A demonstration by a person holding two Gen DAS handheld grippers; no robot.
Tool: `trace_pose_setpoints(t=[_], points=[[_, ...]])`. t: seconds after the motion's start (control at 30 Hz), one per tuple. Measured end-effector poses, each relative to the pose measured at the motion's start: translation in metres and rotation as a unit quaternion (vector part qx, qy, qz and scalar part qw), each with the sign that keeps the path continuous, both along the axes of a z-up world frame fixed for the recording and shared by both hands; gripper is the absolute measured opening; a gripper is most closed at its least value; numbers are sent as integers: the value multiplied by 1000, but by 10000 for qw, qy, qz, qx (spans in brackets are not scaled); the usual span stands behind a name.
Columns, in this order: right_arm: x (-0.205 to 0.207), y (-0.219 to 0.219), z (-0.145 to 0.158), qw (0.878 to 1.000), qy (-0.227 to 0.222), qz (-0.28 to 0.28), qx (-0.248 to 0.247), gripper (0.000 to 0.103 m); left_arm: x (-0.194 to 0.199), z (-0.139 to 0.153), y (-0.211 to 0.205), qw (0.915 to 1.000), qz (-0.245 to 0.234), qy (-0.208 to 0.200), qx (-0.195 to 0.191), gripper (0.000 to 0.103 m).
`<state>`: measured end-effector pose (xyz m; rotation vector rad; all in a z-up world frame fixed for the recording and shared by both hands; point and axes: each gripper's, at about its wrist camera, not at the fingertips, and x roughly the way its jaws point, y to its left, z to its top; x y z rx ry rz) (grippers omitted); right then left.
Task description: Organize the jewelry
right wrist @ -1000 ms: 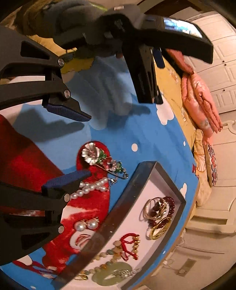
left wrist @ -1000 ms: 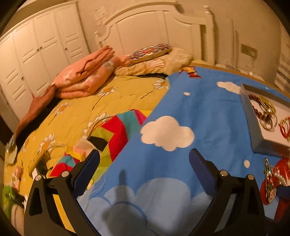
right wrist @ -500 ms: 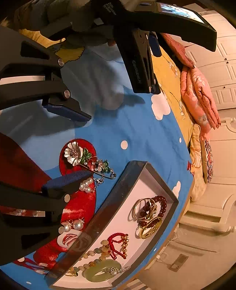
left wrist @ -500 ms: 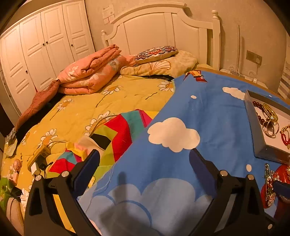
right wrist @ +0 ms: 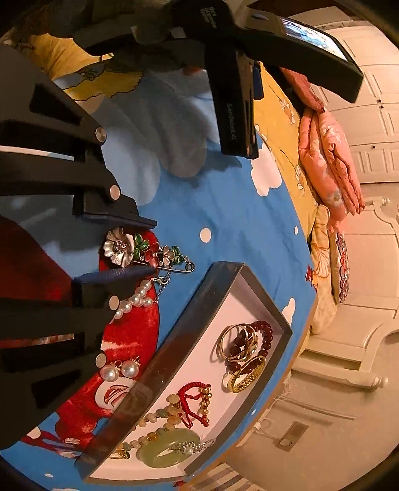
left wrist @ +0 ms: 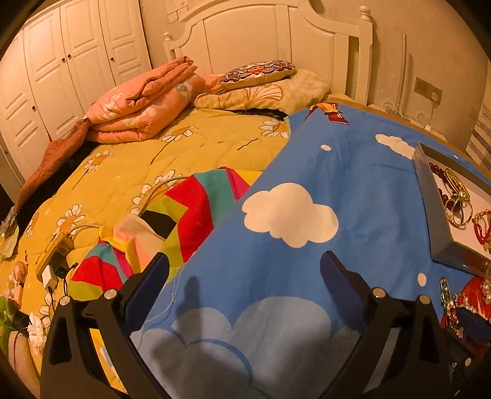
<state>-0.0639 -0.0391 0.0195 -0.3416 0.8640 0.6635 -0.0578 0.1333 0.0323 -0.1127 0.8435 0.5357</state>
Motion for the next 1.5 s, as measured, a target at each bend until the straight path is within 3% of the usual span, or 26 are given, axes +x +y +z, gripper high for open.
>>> trace_pose_setpoints(t=[0.27,0.4,0.77,1.17,1.33,1.43,1.5], points=[[-18,-12,11,9994,-79,132,313,24,-5,6,-8,9996,21,-129,244,98],[-24,-31,32,9976,-305,69,622,24,-15,16,-20,9981,-241,-436,358,98],[-12,-116,57,9883,-744,-932,946,24,-25,42,-69,9894,-551,-1052,833,98],[-11,-216,42,9708,-623,-1966,1223,24,-14,39,-120,9839,-1301,-861,868,98],[-15,-249,42,9612,-607,-2249,1480,24,-11,36,-155,9717,-2152,-729,652,98],[-24,-272,46,9535,-511,-2143,2058,24,-10,32,-186,9543,-2904,-561,431,98],[-33,-281,50,9527,-569,-2105,2117,24,-11,28,-205,9435,-3256,-495,363,98]])
